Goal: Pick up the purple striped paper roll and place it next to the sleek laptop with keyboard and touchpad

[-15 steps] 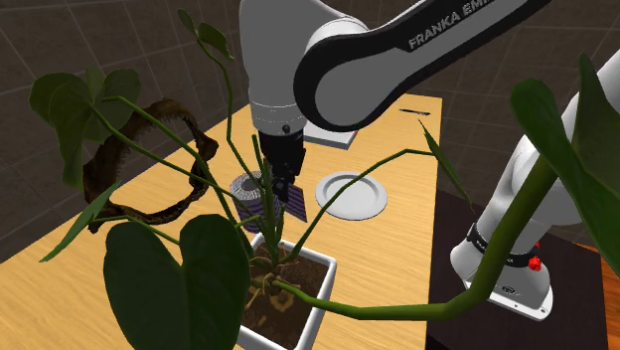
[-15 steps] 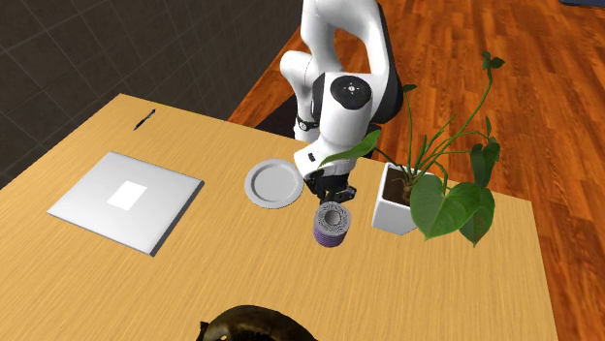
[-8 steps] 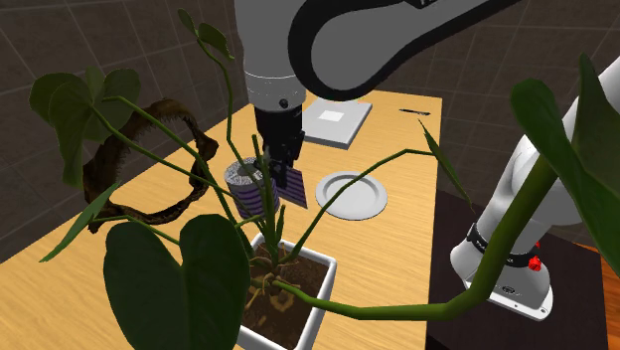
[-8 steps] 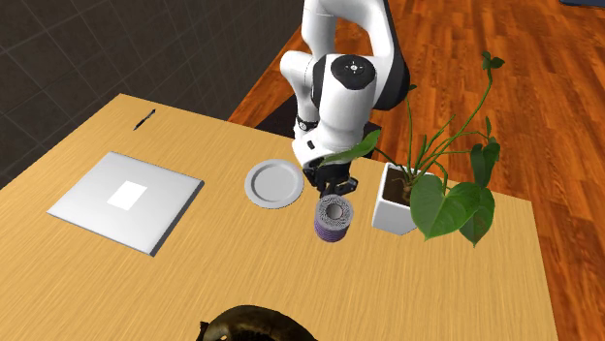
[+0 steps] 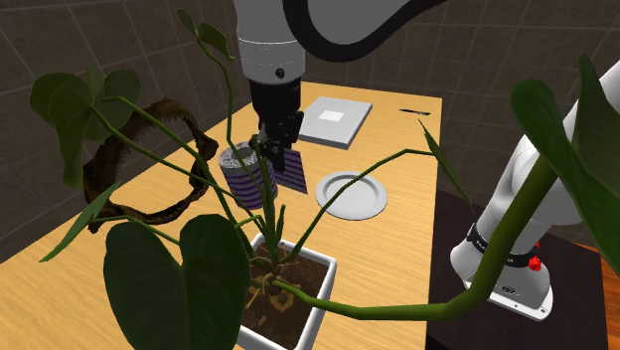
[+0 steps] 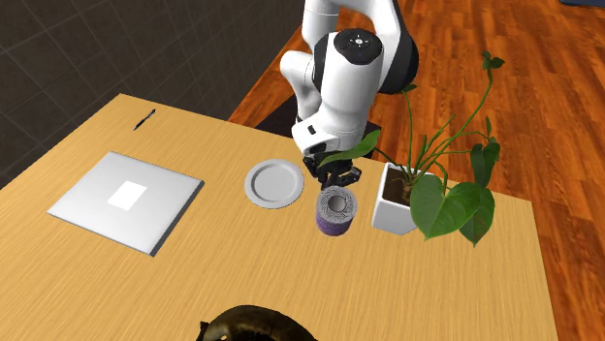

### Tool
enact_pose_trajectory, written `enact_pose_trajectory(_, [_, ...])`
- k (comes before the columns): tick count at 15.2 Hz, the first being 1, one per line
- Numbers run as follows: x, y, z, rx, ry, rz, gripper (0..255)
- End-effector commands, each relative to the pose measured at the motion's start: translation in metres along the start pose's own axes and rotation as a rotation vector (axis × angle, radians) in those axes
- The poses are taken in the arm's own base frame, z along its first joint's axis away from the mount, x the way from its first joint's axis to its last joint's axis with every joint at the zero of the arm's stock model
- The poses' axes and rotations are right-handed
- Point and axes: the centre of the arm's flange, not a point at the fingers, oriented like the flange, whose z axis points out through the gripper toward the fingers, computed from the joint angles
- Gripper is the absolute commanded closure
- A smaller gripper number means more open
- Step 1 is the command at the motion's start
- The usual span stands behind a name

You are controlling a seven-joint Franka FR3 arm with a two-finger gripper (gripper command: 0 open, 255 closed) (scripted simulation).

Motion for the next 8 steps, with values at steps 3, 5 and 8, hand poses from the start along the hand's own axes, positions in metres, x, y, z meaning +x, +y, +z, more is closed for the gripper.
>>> enact_pose_trajectory(3, [0.026,0.029,-0.003,0.000,0.000,0.000,255])
enact_pose_trajectory(5, [0.043,0.049,-0.002,0.000,0.000,0.000,255])
enact_pose_trajectory(8, [0.069,0.078,0.001,0.000,0.000,0.000,255])
